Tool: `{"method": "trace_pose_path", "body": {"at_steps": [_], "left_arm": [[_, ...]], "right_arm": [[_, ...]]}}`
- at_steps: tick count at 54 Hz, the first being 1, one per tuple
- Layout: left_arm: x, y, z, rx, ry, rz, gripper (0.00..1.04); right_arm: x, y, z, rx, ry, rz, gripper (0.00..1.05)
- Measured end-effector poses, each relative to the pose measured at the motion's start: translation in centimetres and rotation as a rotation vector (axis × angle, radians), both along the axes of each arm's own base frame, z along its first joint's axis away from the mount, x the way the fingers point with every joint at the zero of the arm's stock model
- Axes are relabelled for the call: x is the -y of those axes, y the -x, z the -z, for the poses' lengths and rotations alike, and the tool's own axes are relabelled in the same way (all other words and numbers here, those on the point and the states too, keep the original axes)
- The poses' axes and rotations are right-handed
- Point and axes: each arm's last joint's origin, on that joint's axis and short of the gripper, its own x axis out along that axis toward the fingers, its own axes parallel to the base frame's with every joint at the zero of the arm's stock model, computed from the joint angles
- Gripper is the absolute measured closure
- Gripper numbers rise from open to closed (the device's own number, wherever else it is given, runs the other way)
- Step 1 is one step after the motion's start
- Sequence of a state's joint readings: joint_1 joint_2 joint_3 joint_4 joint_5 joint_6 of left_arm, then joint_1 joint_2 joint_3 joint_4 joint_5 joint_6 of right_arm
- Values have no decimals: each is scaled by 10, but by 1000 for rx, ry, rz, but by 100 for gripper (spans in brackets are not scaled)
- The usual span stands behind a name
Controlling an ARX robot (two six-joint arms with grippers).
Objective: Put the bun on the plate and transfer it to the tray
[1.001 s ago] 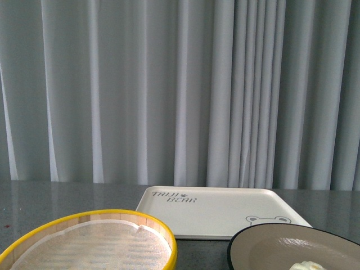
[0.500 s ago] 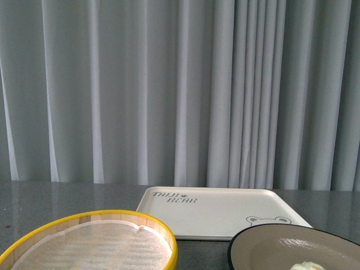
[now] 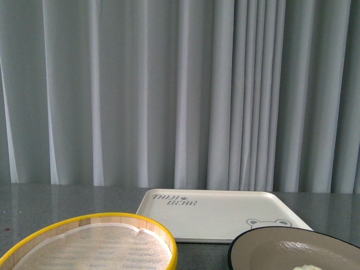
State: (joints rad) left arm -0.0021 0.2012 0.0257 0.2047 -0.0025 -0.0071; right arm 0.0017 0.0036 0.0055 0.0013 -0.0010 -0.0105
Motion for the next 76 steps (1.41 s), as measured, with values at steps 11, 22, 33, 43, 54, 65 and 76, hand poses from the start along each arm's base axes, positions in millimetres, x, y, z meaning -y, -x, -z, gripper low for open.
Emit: {"method": "trace_pose_path", "body": {"at_steps": [11,22,33,43,54,65,76], "left_arm": [[0,9,4,-32,-1,2,101],[0,13,3,-7,-1,2,101],[0,13,3,-6,0,2,83],[0,13,3,-6,0,2,48],[0,13,3,-6,0,2,12],[0,13,3,-6,-3,2,7],[0,13,3,-6,-3,1,7]], "right_arm": [[0,0,0,0,0,0,9],[0,0,0,0,0,0,9],[0,0,0,0,0,0,9],[0,0,0,0,0,0,9],[0,0,0,0,0,0,9],[0,0,0,0,0,0,9],[8,-6,-13,-118,-102,388,9]]}}
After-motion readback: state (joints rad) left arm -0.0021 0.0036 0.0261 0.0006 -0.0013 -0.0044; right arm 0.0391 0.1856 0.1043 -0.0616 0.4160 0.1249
